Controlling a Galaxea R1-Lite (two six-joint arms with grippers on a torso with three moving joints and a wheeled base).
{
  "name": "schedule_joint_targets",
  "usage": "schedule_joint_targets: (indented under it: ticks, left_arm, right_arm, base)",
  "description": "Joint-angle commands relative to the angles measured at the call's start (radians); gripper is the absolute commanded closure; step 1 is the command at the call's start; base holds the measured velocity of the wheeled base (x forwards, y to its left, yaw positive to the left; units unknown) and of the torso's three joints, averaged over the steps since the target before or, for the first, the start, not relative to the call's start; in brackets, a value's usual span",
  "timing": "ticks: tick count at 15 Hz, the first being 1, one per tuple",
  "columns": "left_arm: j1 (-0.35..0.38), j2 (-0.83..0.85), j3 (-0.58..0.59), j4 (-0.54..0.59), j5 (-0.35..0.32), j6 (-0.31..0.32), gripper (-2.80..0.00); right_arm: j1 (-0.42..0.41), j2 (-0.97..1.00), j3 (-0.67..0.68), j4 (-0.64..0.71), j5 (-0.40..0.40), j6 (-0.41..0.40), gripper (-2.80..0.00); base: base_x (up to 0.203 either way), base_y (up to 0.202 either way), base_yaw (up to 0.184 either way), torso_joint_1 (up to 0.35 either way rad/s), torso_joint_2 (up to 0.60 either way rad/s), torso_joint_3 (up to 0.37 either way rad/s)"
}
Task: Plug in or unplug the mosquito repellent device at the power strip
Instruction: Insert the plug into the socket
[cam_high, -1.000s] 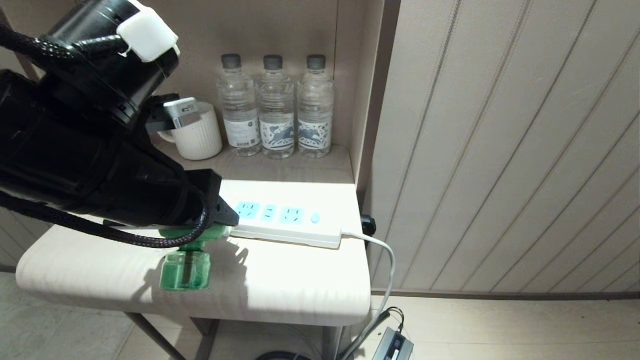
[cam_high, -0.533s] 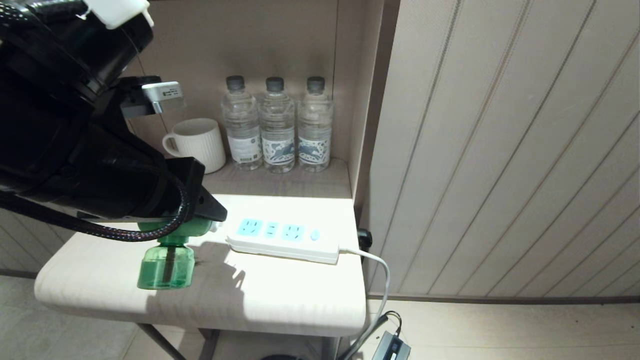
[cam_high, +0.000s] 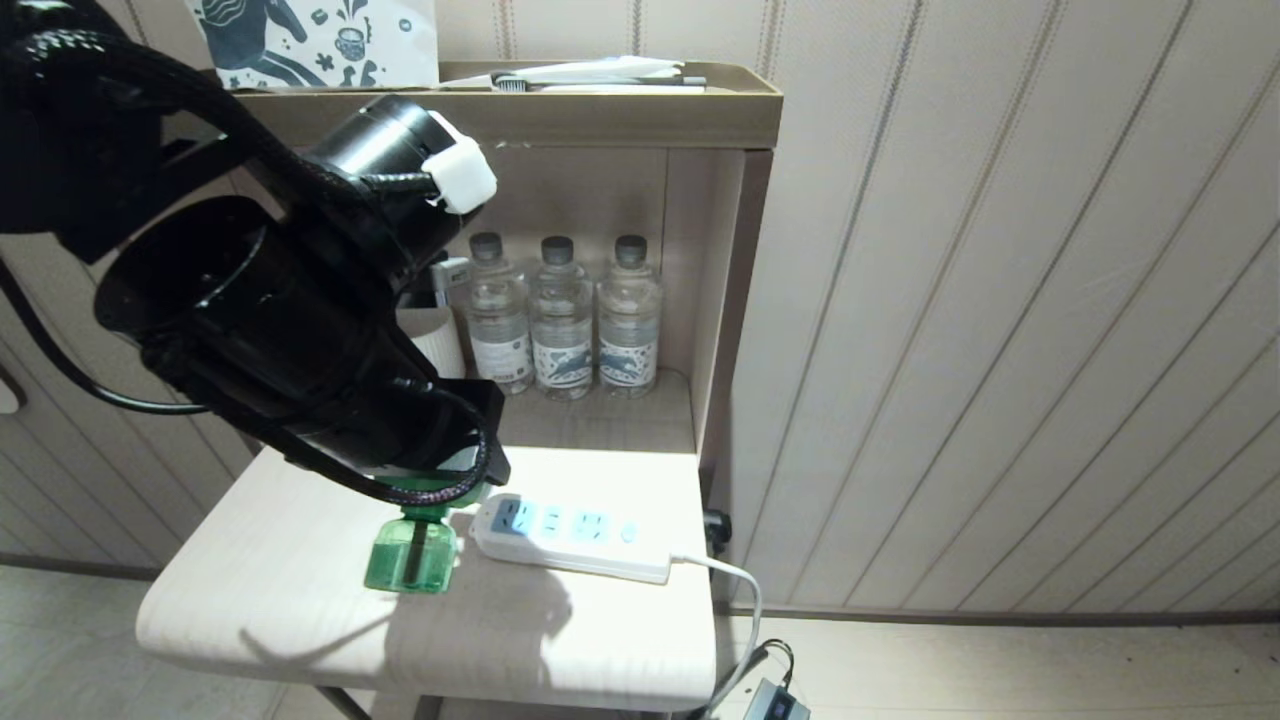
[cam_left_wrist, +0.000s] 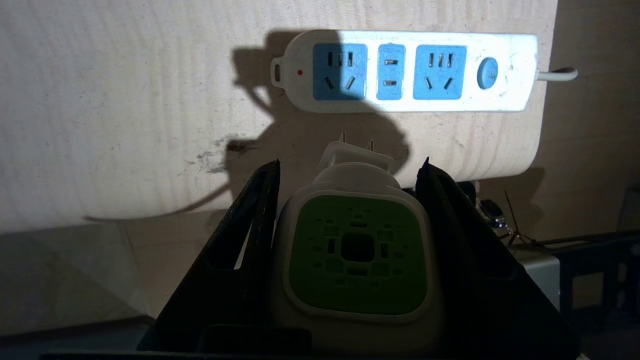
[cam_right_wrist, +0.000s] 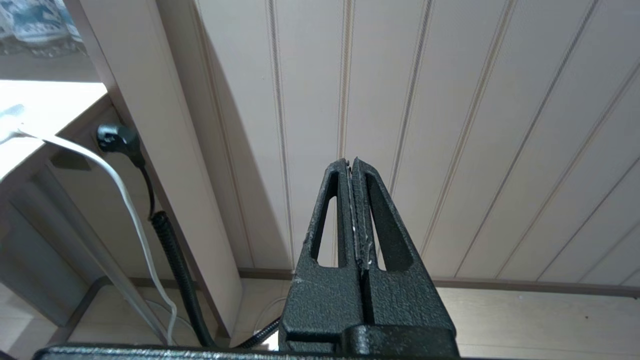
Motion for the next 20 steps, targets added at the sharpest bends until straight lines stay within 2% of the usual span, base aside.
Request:
schedule_joint_targets:
  ticks: [1, 4, 9, 14, 20]
  left_arm:
    - [0.001, 0.054, -0.001, 0.005, 0.0, -0.01, 0.0]
    - [0.0, 0.08, -0.001, 0.007, -0.001, -0.042, 0.0]
    - [0.001, 0.204, -0.001, 0.01, -0.002, -0.132, 0.0]
    - [0.003, 0.237, -0.047, 0.013, 0.0, -0.134, 0.0]
    - [0.003, 0.231, -0.048, 0.009, 0.0, -0.131, 0.0]
  right_arm:
    - [0.001, 0.0, 0.0, -0.001, 0.0, 0.0, 0.0]
    - [0.001, 0.0, 0.0, -0.001, 0.0, 0.0, 0.0]
    - [0.001, 0.0, 0.0, -0.001, 0.0, 0.0, 0.0]
    - [0.001, 0.0, 0.0, -0.001, 0.0, 0.0, 0.0]
    - [0.001, 0.001, 0.0, -0.001, 0.0, 0.0, 0.0]
  base:
    - [0.0, 0.0, 0.0, 0.168, -0.41, -0.228]
    - [0.0, 0.0, 0.0, 0.063, -0.13, -0.078]
    - [0.0, 0.0, 0.0, 0.007, -0.01, -0.008]
    - [0.0, 0.0, 0.0, 0.0, 0.0, 0.0]
    - [0.0, 0.0, 0.0, 0.0, 0.0, 0.0]
